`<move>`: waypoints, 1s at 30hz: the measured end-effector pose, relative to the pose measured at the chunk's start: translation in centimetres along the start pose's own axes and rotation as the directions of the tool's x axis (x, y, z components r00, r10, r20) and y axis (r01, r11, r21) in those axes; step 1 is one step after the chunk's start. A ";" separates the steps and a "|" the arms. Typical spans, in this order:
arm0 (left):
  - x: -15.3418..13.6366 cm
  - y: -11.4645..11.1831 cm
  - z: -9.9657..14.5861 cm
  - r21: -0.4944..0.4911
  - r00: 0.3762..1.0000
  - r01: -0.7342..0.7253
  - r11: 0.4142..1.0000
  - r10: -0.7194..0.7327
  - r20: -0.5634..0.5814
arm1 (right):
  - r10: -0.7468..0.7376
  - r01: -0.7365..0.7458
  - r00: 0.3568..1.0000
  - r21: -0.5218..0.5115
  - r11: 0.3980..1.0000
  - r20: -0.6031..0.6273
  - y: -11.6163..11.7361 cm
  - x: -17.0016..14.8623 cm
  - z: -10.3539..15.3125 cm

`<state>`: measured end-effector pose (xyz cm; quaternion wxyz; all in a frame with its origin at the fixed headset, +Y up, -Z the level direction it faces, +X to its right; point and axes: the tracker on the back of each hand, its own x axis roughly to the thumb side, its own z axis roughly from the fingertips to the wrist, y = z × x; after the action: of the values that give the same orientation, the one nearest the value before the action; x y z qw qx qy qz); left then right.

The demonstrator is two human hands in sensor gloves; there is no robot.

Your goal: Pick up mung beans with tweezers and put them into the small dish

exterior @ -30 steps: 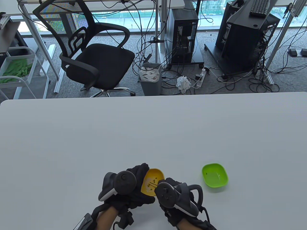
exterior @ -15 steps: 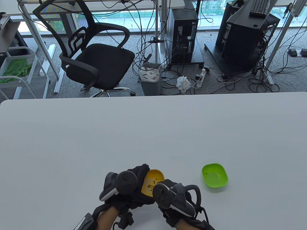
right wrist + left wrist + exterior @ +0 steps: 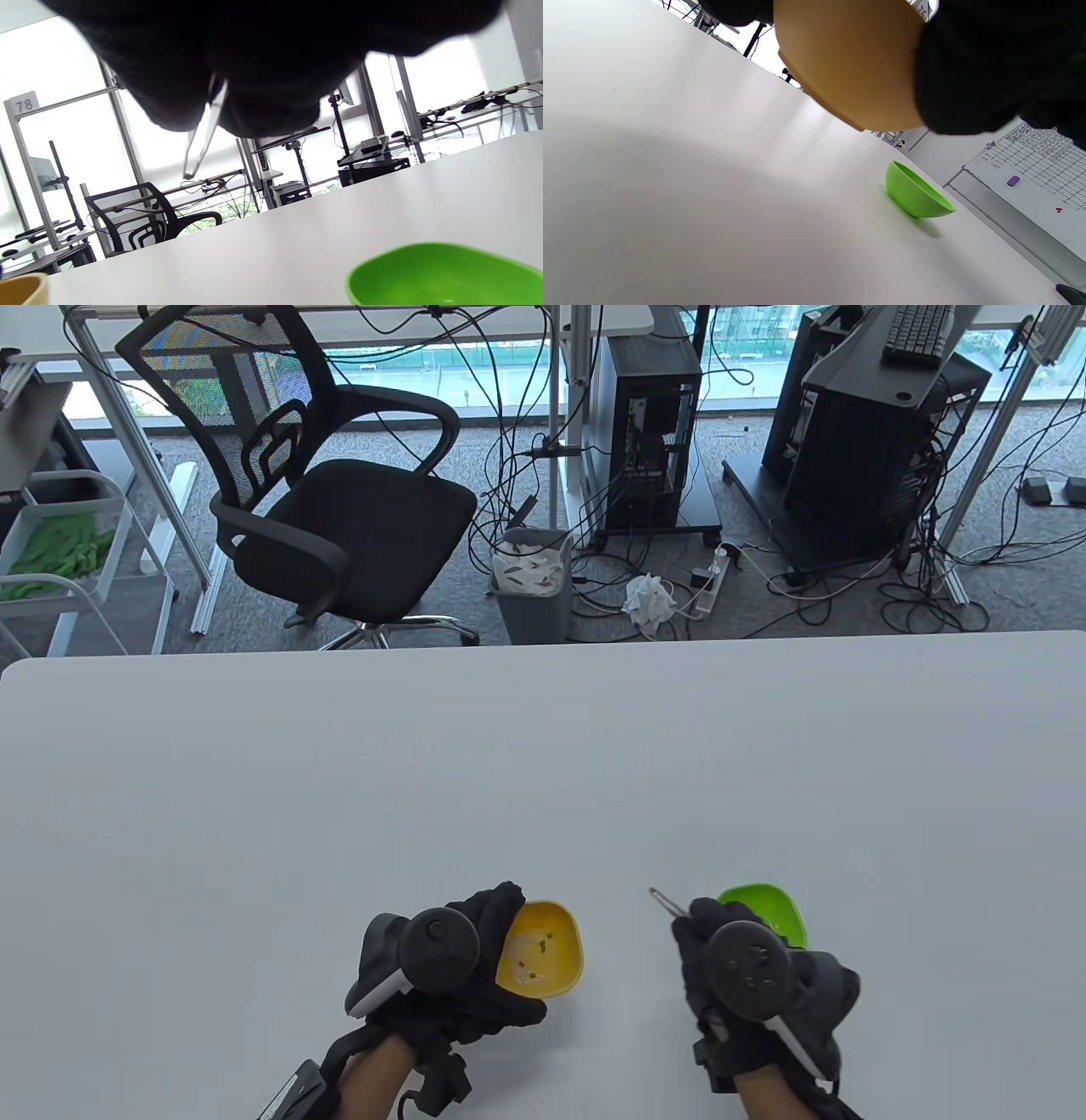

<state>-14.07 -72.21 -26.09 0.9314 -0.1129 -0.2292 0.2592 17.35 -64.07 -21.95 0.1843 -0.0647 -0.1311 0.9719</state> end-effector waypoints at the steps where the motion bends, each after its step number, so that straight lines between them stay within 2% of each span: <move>1: 0.0 0.0 0.0 0.000 1.000 -0.002 1.000 0.002 0.002 | -0.003 0.003 0.999 -0.005 1.000 -0.032 -0.1 -1.1 -0.2; 4: 0.0 0.1 0.0 0.004 1.000 -0.003 1.000 0.003 0.005 | 0.007 -0.008 0.988 -0.010 1.000 -0.155 0.3 -5.1 -0.5; 6: 0.0 0.1 0.0 0.003 1.000 -0.002 1.000 0.002 0.006 | 0.000 0.005 0.981 0.026 1.000 -0.193 1.3 -6.4 -0.4; 17: -0.1 -0.1 0.2 -0.007 1.000 0.003 1.000 -0.003 0.003 | 0.018 0.002 0.972 0.082 0.997 -0.234 2.4 -7.3 -0.5; 30: 0.0 -0.2 0.3 -0.011 1.000 0.011 1.000 -0.011 0.011 | 0.009 0.015 0.967 0.092 0.996 -0.256 2.5 -7.5 -0.4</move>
<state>-14.17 -72.36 -25.77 0.9310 -0.1153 -0.2363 0.2532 23.45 -69.07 -22.43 0.2039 -0.1810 -0.0607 0.9602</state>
